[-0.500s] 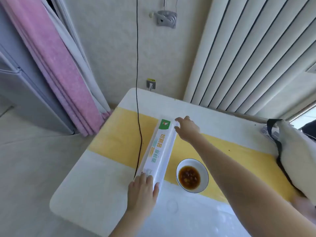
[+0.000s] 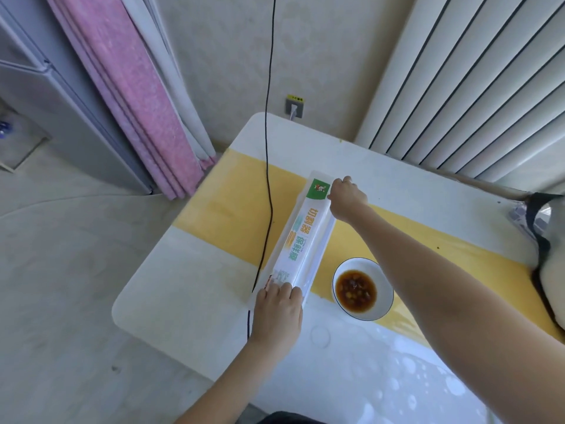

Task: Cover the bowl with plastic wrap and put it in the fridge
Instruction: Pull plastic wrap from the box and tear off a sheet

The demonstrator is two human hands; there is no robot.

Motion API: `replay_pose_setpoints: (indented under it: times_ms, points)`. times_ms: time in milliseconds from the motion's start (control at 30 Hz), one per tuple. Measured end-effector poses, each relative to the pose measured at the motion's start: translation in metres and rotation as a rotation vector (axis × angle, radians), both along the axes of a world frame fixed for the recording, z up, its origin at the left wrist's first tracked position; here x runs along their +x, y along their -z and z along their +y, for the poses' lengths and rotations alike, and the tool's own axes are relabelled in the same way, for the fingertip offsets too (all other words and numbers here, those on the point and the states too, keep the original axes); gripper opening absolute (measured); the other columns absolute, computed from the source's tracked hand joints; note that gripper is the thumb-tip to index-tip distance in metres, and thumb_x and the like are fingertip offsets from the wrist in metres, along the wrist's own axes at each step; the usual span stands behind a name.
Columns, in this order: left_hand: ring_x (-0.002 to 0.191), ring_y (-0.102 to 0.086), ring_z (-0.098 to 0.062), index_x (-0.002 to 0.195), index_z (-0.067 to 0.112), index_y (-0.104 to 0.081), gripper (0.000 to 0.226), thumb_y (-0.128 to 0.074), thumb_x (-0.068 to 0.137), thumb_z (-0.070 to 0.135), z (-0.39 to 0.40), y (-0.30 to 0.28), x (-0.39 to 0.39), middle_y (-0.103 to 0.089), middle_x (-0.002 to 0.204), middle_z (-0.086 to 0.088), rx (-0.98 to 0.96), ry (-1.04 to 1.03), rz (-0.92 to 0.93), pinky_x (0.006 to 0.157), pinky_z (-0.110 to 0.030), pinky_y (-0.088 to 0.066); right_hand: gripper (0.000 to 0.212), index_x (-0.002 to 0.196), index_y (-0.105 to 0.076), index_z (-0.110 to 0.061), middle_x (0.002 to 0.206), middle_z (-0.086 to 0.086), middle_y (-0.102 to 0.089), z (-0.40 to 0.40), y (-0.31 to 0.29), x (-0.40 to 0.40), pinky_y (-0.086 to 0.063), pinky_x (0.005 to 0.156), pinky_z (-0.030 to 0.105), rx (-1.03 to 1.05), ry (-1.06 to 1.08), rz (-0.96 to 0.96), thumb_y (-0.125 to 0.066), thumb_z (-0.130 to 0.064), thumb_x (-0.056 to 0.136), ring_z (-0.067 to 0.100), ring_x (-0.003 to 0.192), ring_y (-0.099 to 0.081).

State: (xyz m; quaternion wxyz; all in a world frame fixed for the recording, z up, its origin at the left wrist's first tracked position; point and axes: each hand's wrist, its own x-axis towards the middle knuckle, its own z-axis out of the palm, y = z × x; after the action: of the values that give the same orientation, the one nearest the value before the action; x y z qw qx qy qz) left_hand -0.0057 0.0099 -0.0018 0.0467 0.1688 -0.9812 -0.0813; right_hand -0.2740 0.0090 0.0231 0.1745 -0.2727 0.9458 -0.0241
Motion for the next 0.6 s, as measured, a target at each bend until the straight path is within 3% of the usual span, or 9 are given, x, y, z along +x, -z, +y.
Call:
replay_pose_setpoints:
  times_ms: [133,267,333,433,533,600]
  points:
    - [0.056,-0.055,-0.024,0.066,0.015,-0.05,0.021,-0.07,0.071,0.012,-0.005,0.0,0.002,-0.049,0.06,0.0,0.006,0.031,0.05,0.056,-0.032,-0.051,0.03,0.12,-0.042,-0.005,0.119,0.014,-0.052,-0.002,-0.003,-0.005,-0.048,0.074,0.037,-0.033,-0.004,-0.003,-0.049,-0.005,0.09,0.032,0.104,-0.056]
    - [0.048,-0.049,-0.021,0.065,0.014,-0.049,0.023,-0.039,0.086,0.016,-0.008,-0.006,-0.001,-0.047,0.058,0.001,0.035,-0.007,0.101,0.046,-0.026,-0.031,0.027,0.118,-0.041,-0.001,0.118,0.016,-0.054,-0.001,-0.012,-0.006,-0.038,0.065,0.035,-0.042,-0.025,0.01,-0.043,0.001,0.091,0.034,0.103,-0.057]
    - [0.048,-0.048,-0.021,0.066,0.011,-0.049,0.025,-0.036,0.087,0.013,-0.01,-0.008,-0.002,-0.047,0.058,-0.002,0.096,-0.048,0.146,0.046,-0.024,-0.028,0.026,0.114,-0.039,-0.003,0.113,0.016,-0.058,-0.001,-0.017,-0.005,-0.04,0.062,0.035,-0.071,-0.014,-0.028,-0.038,0.003,0.089,0.034,0.093,-0.058]
    - [0.05,-0.049,-0.024,0.071,0.013,-0.045,0.023,-0.039,0.093,0.015,-0.011,-0.009,0.002,-0.048,0.06,-0.004,0.176,-0.093,0.174,0.047,-0.027,-0.033,0.017,0.104,-0.037,-0.007,0.107,0.017,-0.058,-0.004,-0.023,-0.004,-0.042,0.061,0.036,-0.265,0.119,-0.195,-0.035,0.002,0.09,0.03,0.081,-0.051]
    - [0.055,-0.051,-0.023,0.066,0.014,-0.047,0.035,-0.038,0.089,0.039,-0.007,-0.008,0.007,-0.049,0.06,-0.002,0.049,-0.059,0.055,0.048,-0.03,-0.035,0.019,0.113,-0.043,-0.006,0.095,0.012,-0.048,-0.006,-0.022,-0.007,-0.036,0.054,0.027,-0.469,0.375,-0.439,-0.033,-0.007,0.096,0.021,0.067,-0.042]
    - [0.063,-0.057,-0.025,0.066,0.013,-0.054,0.037,-0.041,0.084,0.043,-0.003,-0.007,0.005,-0.055,0.065,-0.004,-0.009,-0.049,-0.034,0.049,-0.031,-0.038,0.019,0.11,-0.047,-0.01,0.087,0.009,-0.047,-0.005,-0.022,-0.009,-0.037,0.051,0.025,-0.614,0.596,-0.624,-0.035,-0.007,0.096,0.016,0.062,-0.038]
